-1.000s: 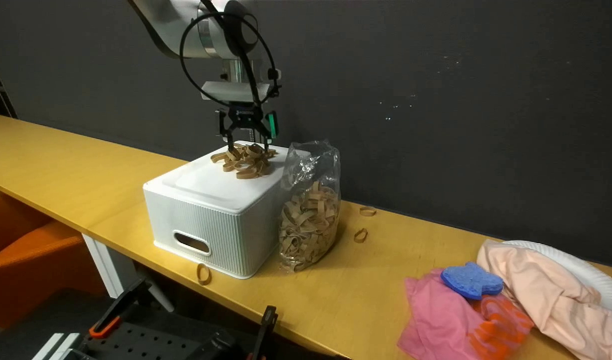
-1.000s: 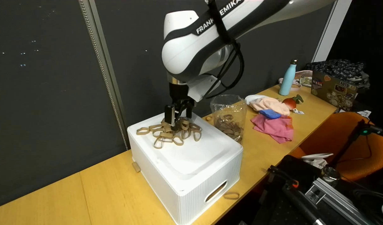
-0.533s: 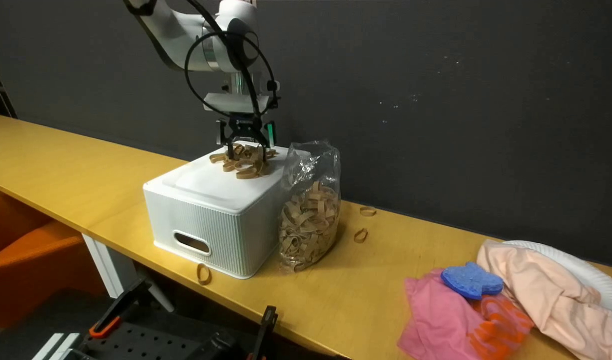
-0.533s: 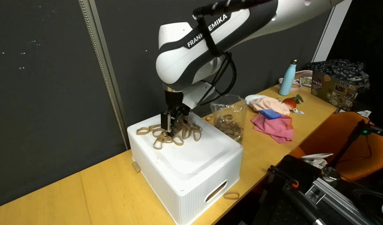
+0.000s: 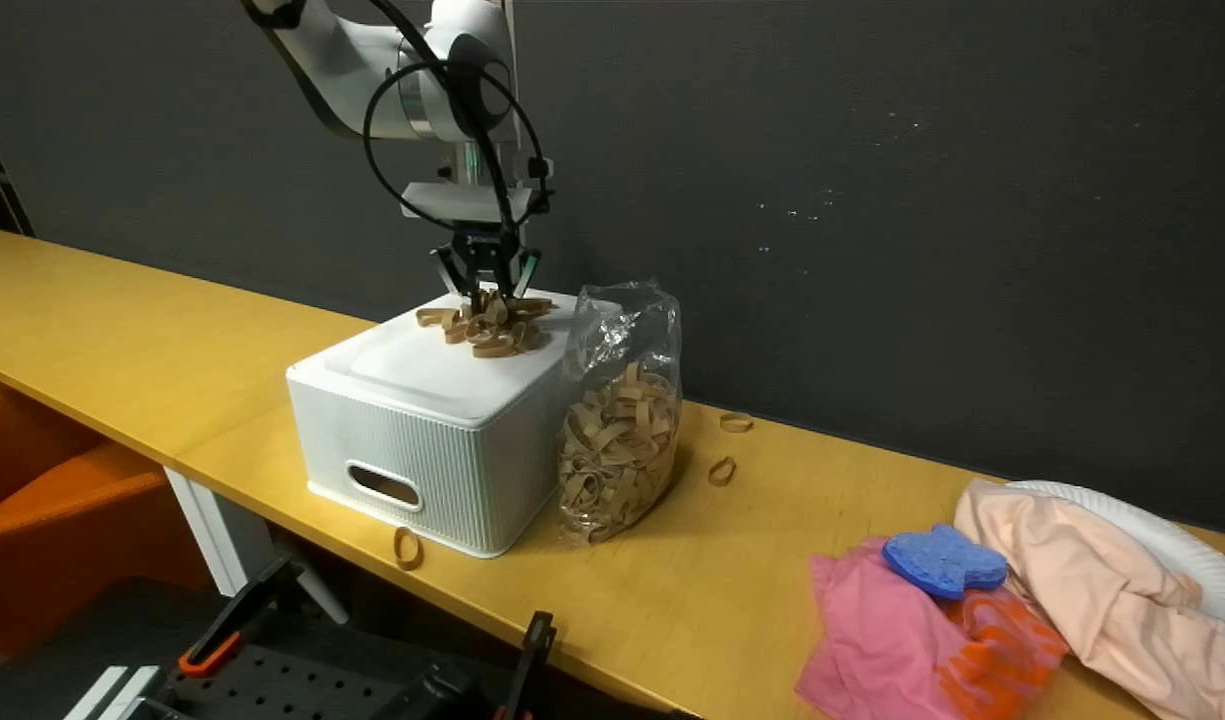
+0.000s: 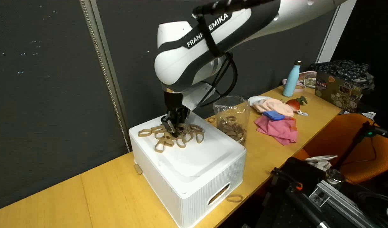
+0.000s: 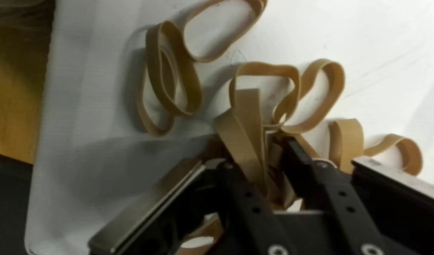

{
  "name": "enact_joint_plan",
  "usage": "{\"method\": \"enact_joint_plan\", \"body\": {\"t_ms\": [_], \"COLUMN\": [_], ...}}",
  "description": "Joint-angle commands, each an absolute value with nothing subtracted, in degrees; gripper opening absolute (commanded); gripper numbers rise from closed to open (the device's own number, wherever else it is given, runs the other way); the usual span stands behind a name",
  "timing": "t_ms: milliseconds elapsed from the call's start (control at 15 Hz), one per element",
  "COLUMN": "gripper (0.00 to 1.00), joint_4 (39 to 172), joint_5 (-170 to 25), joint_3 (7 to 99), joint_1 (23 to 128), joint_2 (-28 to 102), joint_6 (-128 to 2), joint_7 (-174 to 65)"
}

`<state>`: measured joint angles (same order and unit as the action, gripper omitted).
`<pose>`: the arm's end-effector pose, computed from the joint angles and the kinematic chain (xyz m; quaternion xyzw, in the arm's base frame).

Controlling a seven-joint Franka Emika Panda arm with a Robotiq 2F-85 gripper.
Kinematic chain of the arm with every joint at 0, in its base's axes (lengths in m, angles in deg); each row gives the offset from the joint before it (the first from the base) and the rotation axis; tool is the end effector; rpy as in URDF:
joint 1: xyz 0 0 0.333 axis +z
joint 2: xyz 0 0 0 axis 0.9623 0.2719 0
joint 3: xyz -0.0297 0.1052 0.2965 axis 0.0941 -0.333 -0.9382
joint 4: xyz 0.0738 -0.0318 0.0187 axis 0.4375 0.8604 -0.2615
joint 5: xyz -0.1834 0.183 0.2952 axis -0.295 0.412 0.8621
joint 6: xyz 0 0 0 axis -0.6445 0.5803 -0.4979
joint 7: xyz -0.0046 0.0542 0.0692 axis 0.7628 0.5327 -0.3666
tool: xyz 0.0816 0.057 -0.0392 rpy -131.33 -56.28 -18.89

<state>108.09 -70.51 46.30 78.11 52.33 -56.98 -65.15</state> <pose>0.6802 0.0753 0.2868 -0.9936 -0.1125 -0.0107 0.0071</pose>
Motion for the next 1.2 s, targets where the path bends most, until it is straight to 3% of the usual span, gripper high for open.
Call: {"method": "enact_joint_plan", "body": {"t_ms": [0,133,1133], "gripper": [0.06,0.00,0.03], "joint_4": [110.29,111.66,126.50], "joint_5": [-70.51,-70.53,-77.88], "joint_3": [46.16,46.44,53.31], "joint_1": [77.83,77.52,71.94], "joint_2": [50.34,48.21,22.06], "joint_6": [-57.24,-56.59,-46.92], "joint_7": [-64.09,-63.69,-56.98]}}
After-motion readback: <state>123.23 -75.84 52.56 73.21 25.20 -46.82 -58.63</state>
